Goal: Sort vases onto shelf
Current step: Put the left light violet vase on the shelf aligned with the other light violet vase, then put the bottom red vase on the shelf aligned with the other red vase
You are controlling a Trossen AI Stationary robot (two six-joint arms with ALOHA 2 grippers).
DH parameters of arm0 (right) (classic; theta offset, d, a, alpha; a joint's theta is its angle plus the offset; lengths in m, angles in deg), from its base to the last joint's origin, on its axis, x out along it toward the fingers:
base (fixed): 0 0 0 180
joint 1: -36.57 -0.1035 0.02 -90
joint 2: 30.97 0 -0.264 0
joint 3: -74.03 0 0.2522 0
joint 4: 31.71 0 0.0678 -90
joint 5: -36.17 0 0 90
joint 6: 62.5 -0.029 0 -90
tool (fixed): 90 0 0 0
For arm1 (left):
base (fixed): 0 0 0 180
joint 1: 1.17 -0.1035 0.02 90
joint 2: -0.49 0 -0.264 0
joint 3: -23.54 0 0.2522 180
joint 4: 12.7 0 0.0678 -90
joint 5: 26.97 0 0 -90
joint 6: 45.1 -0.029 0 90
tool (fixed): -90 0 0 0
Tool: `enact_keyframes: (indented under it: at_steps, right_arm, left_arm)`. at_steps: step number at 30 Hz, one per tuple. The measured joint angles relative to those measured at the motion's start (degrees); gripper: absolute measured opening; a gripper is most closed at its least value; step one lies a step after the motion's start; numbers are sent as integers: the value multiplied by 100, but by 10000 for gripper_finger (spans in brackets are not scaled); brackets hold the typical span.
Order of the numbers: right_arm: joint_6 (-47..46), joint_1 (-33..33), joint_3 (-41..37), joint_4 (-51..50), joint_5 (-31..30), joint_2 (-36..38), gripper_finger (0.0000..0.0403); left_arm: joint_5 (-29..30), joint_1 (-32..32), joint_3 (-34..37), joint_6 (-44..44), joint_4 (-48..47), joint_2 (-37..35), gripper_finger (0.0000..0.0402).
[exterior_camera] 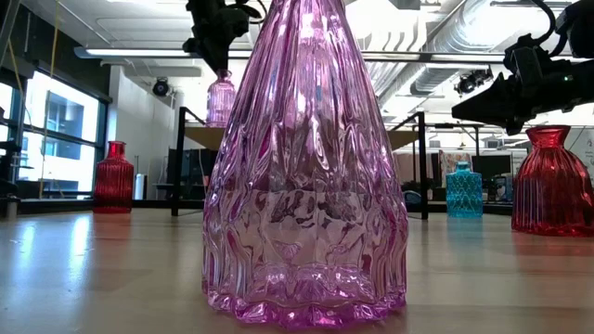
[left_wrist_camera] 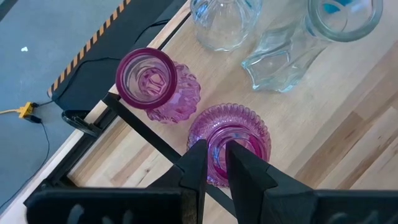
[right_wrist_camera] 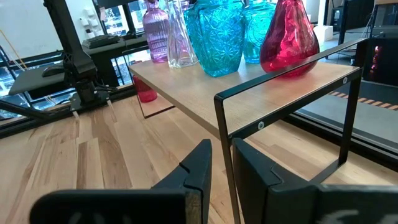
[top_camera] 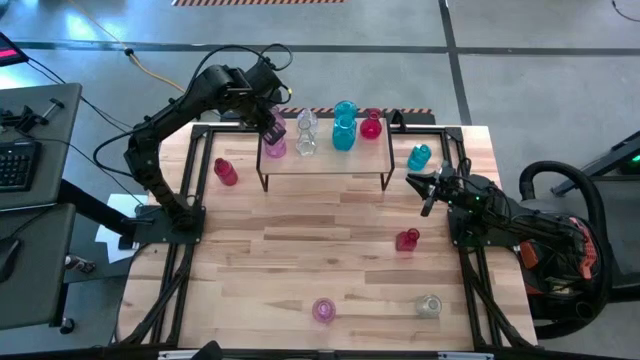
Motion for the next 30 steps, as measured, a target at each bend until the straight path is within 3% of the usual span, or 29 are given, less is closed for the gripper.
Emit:
enact_keyframes:
  at_steps: [10,30]
  right_arm:
    - [0,0,0,0,0,0,48]
    - [0,-1,-1,0,0,0,48]
  left_arm:
    - [57,0,0,-38,-13,-2,92]
    - [211,69,-2,-3,-20,-635,95]
